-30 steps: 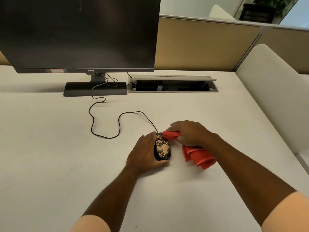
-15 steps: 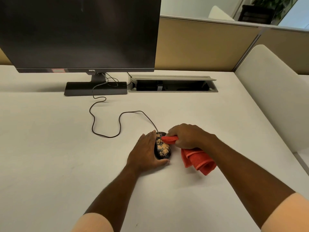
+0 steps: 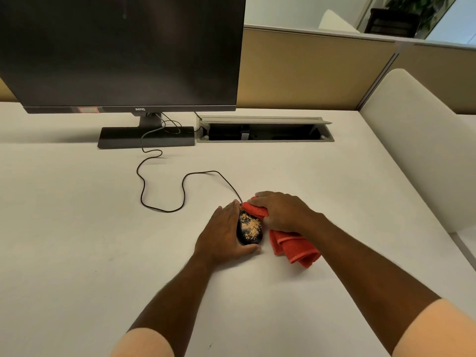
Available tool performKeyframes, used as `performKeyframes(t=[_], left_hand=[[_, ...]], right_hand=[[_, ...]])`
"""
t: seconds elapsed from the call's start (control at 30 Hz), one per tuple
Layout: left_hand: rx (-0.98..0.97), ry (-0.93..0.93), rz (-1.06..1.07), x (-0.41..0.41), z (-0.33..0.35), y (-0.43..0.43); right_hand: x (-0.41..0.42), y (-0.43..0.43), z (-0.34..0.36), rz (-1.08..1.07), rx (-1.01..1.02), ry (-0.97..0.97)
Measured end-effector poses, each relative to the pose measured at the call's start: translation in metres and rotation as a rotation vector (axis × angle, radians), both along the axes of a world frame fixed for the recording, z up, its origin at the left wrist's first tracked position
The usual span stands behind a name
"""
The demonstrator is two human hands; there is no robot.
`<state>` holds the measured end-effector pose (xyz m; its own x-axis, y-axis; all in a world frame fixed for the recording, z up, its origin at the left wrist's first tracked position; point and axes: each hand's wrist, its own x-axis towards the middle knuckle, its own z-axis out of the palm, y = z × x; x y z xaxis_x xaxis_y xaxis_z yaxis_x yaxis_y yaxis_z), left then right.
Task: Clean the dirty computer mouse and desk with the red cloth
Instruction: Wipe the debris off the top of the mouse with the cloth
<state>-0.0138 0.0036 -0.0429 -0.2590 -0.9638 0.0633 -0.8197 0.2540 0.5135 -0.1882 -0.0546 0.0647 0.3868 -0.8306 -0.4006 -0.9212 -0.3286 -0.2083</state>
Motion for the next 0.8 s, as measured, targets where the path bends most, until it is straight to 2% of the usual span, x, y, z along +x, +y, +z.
performKeyframes(t=[0.3, 0.43, 0.57, 0.8], left_hand=[[0.041, 0.008, 0.023, -0.001, -0.001, 0.000], [0.026, 0.003, 0.020, 0.000, -0.003, 0.001], [0.012, 0.010, 0.017, -0.001, -0.002, -0.001], [0.019, 0.000, 0.013, -0.001, 0.000, -0.001]], right_hand=[[-0.028, 0.001, 0.012, 0.057, 0.119, -0.082], [-0.027, -0.003, 0.012, -0.012, 0.033, -0.170], [-0.015, 0.000, 0.005, -0.031, 0.011, -0.131], [-0.018, 0.011, 0.006, 0.058, 0.041, -0.090]])
